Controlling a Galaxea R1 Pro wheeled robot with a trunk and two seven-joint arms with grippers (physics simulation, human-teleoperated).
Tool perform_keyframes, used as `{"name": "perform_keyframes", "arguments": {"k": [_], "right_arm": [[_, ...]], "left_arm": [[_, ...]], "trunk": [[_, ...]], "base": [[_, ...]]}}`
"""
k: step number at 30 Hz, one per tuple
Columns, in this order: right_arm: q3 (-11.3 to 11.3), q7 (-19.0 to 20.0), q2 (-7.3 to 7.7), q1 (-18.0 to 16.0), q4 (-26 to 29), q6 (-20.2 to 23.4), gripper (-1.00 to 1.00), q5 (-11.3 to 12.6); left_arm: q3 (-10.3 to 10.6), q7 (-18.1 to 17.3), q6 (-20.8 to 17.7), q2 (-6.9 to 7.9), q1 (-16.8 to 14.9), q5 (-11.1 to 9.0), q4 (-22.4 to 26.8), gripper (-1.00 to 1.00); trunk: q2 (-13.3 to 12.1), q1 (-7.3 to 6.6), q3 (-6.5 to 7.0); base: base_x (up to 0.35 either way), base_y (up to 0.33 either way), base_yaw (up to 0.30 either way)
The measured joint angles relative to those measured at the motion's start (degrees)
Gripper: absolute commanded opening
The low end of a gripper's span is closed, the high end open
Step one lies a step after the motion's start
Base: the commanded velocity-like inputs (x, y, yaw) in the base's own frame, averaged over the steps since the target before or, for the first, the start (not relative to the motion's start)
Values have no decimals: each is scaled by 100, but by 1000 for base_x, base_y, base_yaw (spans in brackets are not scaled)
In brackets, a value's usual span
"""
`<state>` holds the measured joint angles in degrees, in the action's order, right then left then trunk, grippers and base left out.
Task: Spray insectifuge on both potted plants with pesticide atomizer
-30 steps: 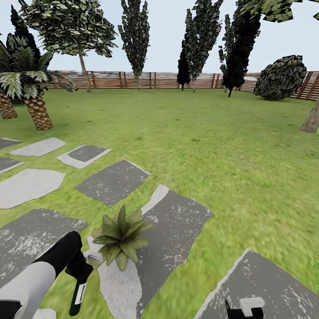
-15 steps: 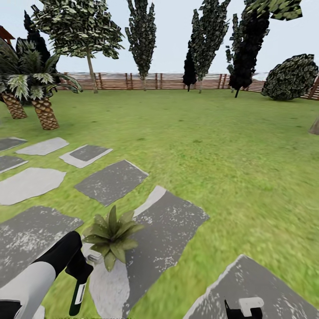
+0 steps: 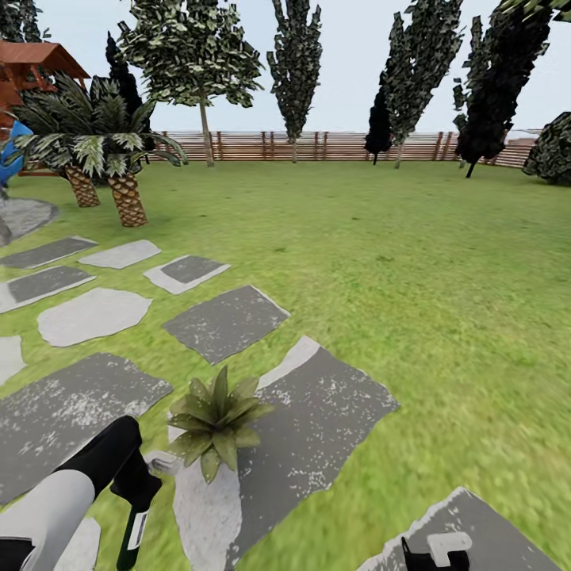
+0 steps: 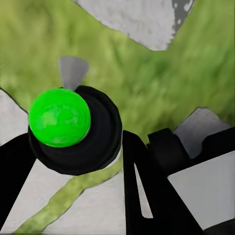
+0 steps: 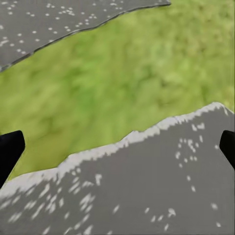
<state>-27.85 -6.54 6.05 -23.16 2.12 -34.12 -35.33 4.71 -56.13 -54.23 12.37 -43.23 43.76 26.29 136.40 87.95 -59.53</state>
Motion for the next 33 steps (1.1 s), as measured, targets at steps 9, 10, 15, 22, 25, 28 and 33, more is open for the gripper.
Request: {"name": "perform_keyframes", "arguments": {"k": [9,10,15,22,25,28,33], "right_arm": [[1,1,8,0,7,-1,100,-1],[1,-1,9,0,5,-2,100,-1],[1,2,1,0,0,-2,100,-1],[0,1,0,0,0,-2,100,0],[8,-1,-6,-1,-1,-1,100,-1],[8,2,-8,-1,-2,-1,100,-1],[9,0,-9,-1,-2,-1,100,-1]], "left_arm": [[-16,-1,4,-19,1,-5,-4,-100],[-17,-1,2,-33,1,-12,-4,-100],[-15,0,5,-54,1,-7,17,-100],[-15,0,7,-62,1,-5,22,-100],[-15,0,5,-55,3,-8,24,-100],[-15,0,4,-53,3,-10,26,-100],[-16,0,4,-46,3,-9,51,-100]], "trunk": [[0,-2,0],[0,-2,0],[0,-2,0],[0,-2,0],[0,0,0],[0,1,0],[0,0,0]], "base": [[84,-63,135],[203,-211,0],[200,-214,0],[163,-234,2],[-1,-268,178],[-53,-272,265],[-3,-272,276]]}}
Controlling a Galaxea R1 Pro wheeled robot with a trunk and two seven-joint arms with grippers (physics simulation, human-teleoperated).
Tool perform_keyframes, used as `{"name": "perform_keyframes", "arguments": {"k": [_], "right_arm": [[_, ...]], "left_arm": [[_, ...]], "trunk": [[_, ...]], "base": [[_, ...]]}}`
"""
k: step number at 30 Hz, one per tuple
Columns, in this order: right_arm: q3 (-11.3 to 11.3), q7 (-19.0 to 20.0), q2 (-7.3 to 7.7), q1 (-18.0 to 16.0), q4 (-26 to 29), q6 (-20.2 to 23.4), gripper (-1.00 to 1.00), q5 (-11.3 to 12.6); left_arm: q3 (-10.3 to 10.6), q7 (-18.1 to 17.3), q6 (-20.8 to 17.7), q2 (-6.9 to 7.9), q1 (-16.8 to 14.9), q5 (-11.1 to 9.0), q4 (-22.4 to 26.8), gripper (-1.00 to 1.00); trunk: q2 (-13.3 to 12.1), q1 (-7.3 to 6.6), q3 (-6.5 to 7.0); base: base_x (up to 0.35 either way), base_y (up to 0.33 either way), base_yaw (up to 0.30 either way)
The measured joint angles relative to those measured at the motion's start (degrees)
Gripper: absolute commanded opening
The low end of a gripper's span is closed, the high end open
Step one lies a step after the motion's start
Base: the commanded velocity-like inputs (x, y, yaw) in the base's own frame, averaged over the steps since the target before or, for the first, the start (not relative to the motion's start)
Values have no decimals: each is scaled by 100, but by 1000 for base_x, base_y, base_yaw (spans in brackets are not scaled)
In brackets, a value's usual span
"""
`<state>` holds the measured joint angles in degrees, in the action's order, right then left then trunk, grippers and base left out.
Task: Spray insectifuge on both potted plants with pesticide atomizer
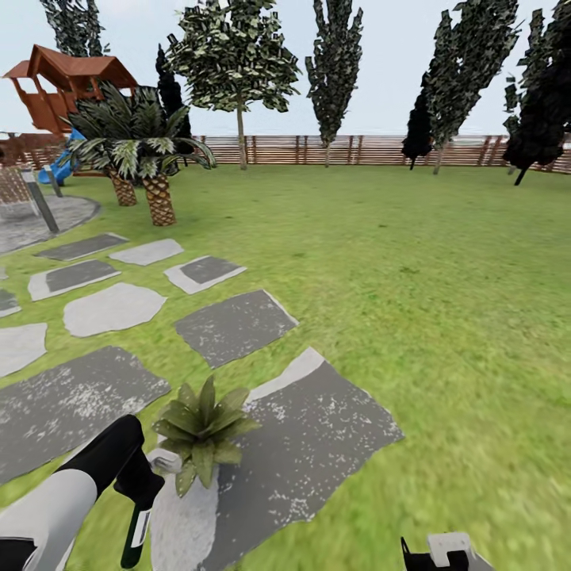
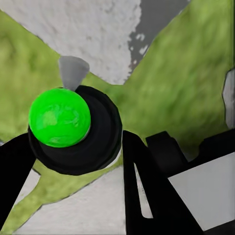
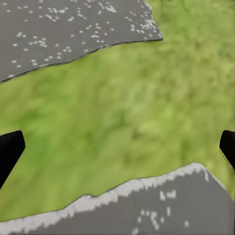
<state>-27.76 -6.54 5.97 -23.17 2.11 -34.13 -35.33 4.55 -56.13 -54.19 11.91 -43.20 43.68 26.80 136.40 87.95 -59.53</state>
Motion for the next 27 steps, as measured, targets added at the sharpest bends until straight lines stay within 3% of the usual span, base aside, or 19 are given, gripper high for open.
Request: {"name": "perform_keyframes", "arguments": {"k": [18,27], "right_arm": [[1,-1,1,0,0,0,100,0],[-5,2,0,1,1,1,100,0]], "left_arm": [[-7,0,0,1,0,0,18,-100],[-11,-2,-4,-9,-2,3,26,-100]], "trunk": [[0,1,0],[0,0,0]], "base": [[-9,-269,129],[-9,-43,194]]}}
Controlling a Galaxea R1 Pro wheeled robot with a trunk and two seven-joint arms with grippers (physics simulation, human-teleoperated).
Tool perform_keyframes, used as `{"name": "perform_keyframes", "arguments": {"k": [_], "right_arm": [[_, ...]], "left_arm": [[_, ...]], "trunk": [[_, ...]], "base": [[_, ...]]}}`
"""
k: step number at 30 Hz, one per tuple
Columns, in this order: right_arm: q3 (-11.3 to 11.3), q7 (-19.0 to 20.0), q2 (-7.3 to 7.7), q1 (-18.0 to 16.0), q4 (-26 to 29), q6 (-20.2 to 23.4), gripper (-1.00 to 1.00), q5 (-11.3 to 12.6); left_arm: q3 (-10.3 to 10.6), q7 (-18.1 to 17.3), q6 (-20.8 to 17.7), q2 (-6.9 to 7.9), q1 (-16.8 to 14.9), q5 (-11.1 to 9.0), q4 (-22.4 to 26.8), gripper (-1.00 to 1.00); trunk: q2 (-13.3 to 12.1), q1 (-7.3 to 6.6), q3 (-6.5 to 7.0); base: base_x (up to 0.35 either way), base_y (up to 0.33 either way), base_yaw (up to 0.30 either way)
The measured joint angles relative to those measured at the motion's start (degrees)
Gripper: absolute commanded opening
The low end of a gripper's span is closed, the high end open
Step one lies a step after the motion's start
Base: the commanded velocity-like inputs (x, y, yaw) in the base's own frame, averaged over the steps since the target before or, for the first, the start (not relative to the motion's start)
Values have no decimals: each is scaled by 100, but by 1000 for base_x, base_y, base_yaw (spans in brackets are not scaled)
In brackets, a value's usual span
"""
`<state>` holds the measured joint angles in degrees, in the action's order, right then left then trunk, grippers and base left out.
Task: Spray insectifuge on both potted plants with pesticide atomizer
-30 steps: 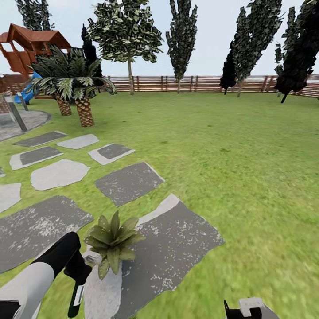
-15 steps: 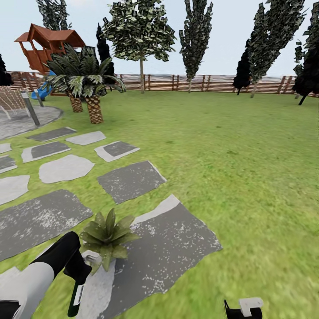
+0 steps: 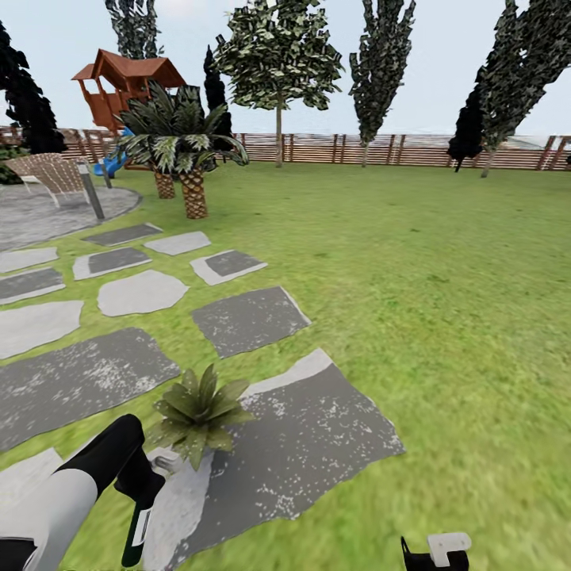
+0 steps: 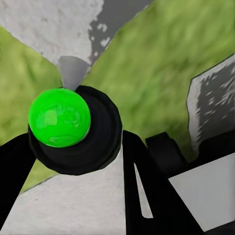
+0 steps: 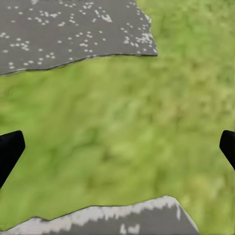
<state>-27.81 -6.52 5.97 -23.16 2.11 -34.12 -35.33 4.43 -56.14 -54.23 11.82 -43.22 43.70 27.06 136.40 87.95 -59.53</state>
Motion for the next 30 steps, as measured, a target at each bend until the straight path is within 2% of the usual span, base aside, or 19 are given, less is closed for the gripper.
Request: {"name": "perform_keyframes", "arguments": {"k": [19,30], "right_arm": [[1,-5,0,0,1,-2,100,0],[5,-4,0,-1,-1,-1,100,0]], "left_arm": [[2,2,6,0,1,-2,-1,-100],[-2,1,3,1,2,-4,1,-100]], "trunk": [[0,-1,0],[0,-1,0]], "base": [[92,-251,10],[129,-262,249]]}}
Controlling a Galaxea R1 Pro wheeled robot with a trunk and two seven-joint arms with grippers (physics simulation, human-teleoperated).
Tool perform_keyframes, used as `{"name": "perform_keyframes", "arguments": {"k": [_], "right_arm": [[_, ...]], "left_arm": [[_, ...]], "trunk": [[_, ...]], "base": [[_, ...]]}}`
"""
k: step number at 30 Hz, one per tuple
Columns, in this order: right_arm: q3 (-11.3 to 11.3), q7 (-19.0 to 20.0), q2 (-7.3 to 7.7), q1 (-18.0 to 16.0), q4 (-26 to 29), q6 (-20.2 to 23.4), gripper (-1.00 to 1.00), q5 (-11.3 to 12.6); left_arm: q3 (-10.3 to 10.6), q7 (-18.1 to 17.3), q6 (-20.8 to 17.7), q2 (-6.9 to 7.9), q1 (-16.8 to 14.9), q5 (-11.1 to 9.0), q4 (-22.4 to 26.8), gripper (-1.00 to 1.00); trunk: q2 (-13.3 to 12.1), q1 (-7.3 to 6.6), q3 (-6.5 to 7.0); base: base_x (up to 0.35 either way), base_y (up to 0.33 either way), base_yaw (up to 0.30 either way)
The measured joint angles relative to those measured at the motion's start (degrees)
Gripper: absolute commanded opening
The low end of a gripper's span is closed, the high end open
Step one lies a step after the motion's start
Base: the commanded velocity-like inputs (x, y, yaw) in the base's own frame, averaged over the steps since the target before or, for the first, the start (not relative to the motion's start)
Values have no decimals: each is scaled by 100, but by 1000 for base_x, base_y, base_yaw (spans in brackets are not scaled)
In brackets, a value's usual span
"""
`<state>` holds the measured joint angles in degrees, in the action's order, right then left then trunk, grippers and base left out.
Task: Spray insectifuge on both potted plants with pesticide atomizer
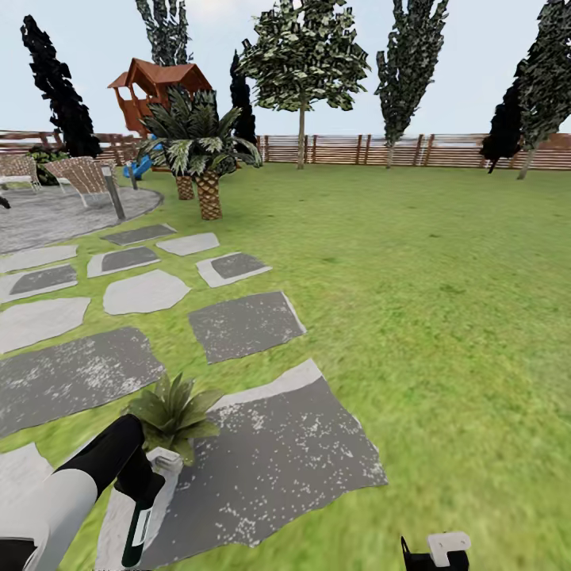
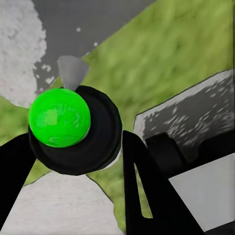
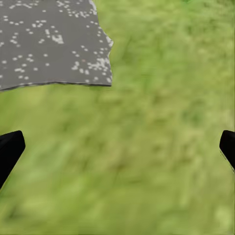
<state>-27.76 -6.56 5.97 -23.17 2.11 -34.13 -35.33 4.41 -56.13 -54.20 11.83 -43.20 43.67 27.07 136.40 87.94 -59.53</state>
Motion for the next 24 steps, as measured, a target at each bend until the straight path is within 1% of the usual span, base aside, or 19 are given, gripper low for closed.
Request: {"name": "perform_keyframes", "arguments": {"k": [4,7,11,14,19,24], "right_arm": [[1,2,0,0,0,-1,100,0],[1,0,0,1,0,1,100,0],[0,2,0,1,1,1,100,0],[0,3,0,1,1,1,100,1],[0,4,0,1,1,1,100,1],[1,4,0,1,1,1,100,0]], "left_arm": [[-2,0,0,5,0,0,0,-100],[-4,0,-3,7,-1,1,-1,-100],[-204,-6,3,8,-2,9,0,-100],[-312,-5,11,4,-2,3,0,-100],[-317,-5,14,-6,-2,6,6,-100],[-267,-62,-12,-2,-94,53,53,-100]], "trunk": [[0,0,0],[0,-1,0],[0,-1,0],[0,1,0],[0,1,0],[0,1,0]], "base": [[135,-245,277],[191,-92,277],[226,-17,277],[46,-2,277],[7,0,271],[0,0,60]]}}
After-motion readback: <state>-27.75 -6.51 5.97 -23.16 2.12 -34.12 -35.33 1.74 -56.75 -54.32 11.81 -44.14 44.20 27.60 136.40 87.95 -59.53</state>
